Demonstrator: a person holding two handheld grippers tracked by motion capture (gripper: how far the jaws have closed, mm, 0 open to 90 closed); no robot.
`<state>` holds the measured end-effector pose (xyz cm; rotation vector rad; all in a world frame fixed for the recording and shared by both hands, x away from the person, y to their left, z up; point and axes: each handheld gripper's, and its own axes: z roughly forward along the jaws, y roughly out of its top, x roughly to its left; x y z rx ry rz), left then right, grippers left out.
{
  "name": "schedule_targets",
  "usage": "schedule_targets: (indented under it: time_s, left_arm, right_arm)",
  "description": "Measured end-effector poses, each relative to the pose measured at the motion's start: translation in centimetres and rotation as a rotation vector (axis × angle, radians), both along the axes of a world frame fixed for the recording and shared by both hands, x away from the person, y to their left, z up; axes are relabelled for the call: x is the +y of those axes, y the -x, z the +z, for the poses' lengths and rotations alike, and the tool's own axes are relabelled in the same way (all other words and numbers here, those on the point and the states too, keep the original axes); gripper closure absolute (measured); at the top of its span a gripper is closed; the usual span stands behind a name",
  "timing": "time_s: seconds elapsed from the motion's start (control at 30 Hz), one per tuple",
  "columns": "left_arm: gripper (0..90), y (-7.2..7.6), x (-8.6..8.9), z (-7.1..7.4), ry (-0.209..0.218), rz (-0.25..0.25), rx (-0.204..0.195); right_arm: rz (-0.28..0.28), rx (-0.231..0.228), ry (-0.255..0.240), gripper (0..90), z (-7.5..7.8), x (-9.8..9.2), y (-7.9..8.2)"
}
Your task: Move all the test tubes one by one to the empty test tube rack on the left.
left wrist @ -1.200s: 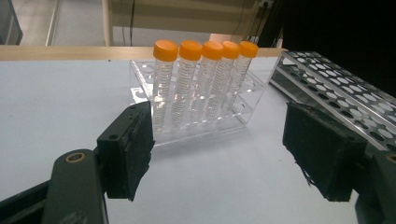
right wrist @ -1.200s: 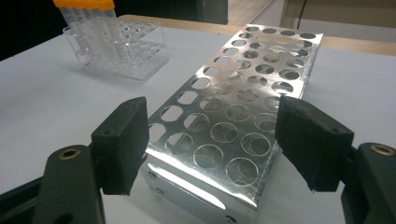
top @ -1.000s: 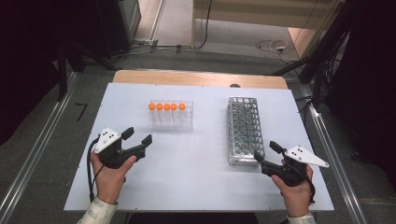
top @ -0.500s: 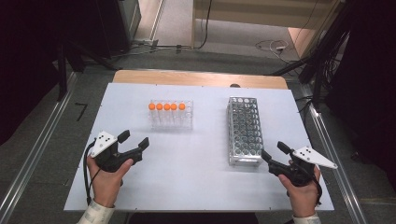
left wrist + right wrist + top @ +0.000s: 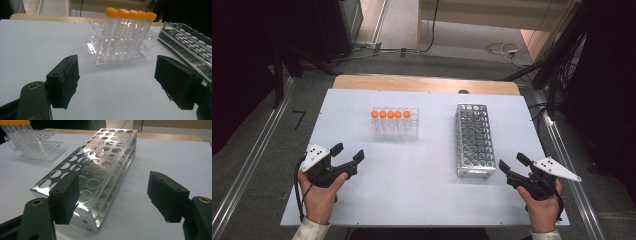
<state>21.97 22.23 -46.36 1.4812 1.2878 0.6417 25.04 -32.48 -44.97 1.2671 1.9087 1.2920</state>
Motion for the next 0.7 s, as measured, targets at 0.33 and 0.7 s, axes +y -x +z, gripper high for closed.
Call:
schedule_targets:
  time_s: [0.33, 0.7]
  left_arm:
    - [20.1, 0.4, 1.7, -0.7, -0.003, 0.042, 0.018]
    - [19.8, 0.5, 3.0, -1.5, -0.013, 0.071, 0.053]
  right_arm:
    - [-0.049, 0.012, -0.001, 24.6, -0.3, -1.7, -0.1]
    - [-0.119, 0.053, 0.017, 24.6, -1.5, -3.7, -0.8]
